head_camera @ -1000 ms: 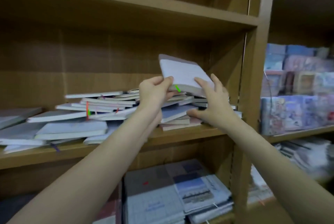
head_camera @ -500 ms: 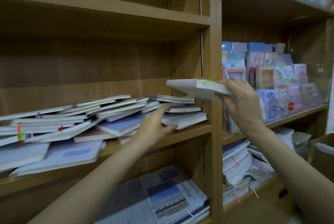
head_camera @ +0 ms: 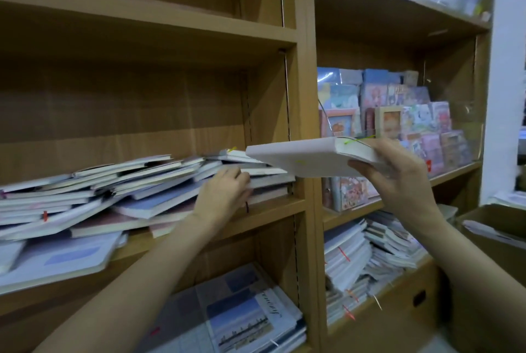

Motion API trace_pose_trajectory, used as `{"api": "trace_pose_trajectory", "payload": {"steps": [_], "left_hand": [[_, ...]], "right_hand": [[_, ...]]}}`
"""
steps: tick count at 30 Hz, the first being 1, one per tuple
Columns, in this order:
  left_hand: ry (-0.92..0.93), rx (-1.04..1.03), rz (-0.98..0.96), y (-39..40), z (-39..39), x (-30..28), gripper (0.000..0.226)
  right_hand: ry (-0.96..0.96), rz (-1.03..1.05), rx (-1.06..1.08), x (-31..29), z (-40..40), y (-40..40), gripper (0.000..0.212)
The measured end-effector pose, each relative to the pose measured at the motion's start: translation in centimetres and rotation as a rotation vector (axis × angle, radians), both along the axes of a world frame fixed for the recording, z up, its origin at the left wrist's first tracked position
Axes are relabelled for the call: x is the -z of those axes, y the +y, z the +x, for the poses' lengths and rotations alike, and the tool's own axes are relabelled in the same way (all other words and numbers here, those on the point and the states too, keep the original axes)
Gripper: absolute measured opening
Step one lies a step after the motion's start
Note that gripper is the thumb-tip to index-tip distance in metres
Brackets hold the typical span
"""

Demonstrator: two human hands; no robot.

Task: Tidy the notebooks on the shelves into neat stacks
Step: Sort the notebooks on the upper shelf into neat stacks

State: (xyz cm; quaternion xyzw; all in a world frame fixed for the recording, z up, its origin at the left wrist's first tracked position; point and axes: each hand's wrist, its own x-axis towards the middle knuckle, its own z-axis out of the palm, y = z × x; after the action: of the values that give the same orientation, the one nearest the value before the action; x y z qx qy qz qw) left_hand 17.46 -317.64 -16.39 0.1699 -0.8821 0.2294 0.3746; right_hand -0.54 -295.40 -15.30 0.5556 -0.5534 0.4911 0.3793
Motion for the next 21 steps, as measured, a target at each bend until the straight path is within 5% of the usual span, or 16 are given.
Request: {"api": "trace_pose_trajectory", "payload": {"steps": [7,14,21], "left_hand": [[0.253,-0.085,0.205,-1.8,-0.9,-6.7,0.025],[0.282,0.015,0.366,-1.2,-0.1,-5.2,0.017],[0.338,0.072,0.367,-2.1,1.6,-1.9,0.013]], "right_hand": [[0.219,-0.028,0.053,-0.1,0.8,-0.3,0.023],[0.347,0.041,0.077,0.9,2.2,-4.7,0.027],[0.101,0.325,0.417,6.9,2.2,-13.1,0.059]]}}
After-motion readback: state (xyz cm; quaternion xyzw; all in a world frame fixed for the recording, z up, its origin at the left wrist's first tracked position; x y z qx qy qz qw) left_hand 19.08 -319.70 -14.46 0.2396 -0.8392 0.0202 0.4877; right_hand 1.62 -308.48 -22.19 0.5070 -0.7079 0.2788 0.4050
